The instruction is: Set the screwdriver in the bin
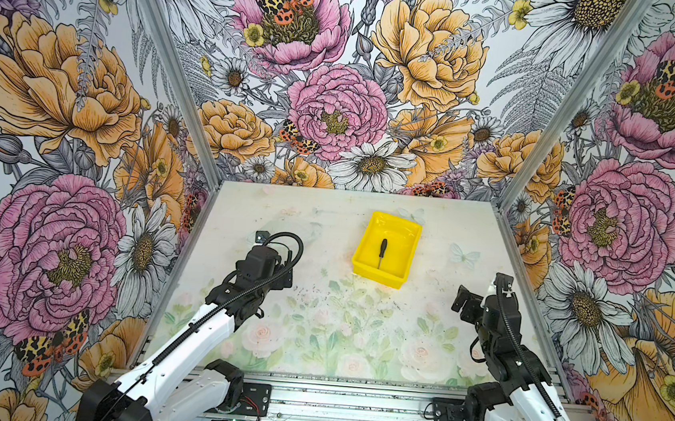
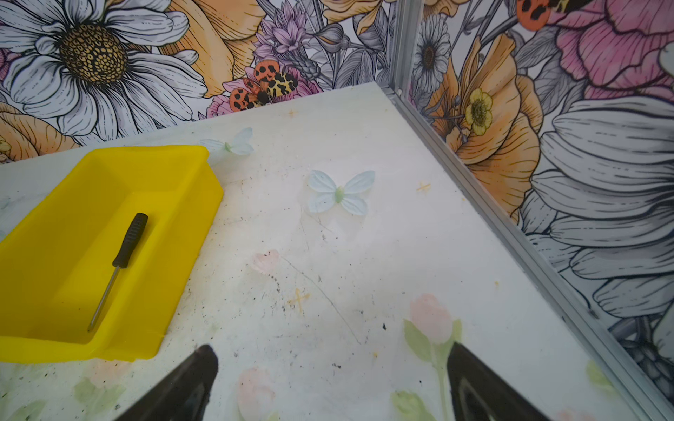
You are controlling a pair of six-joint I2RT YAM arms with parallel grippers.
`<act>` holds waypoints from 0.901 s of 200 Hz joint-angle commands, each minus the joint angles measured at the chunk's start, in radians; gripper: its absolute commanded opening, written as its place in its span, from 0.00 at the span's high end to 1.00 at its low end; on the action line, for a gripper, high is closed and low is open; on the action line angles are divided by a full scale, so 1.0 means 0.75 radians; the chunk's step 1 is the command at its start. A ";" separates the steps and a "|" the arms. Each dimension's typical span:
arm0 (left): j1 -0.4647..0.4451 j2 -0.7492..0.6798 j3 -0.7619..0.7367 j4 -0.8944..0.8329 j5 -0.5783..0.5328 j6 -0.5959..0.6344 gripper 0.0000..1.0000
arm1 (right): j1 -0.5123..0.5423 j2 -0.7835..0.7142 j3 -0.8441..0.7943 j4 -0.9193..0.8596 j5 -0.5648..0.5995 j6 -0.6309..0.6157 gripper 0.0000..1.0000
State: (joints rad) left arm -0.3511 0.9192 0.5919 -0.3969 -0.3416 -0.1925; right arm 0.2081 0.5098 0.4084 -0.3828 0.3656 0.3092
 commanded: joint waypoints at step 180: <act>0.443 0.334 -0.369 1.285 0.317 0.292 0.01 | -0.239 0.835 -0.095 1.060 -0.249 -0.330 0.01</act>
State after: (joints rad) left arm -0.0399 1.1152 0.2893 0.3611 -0.1699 0.0505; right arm 0.0456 1.0683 0.2741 0.2420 0.2504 0.0837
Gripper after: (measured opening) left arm 0.986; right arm 0.995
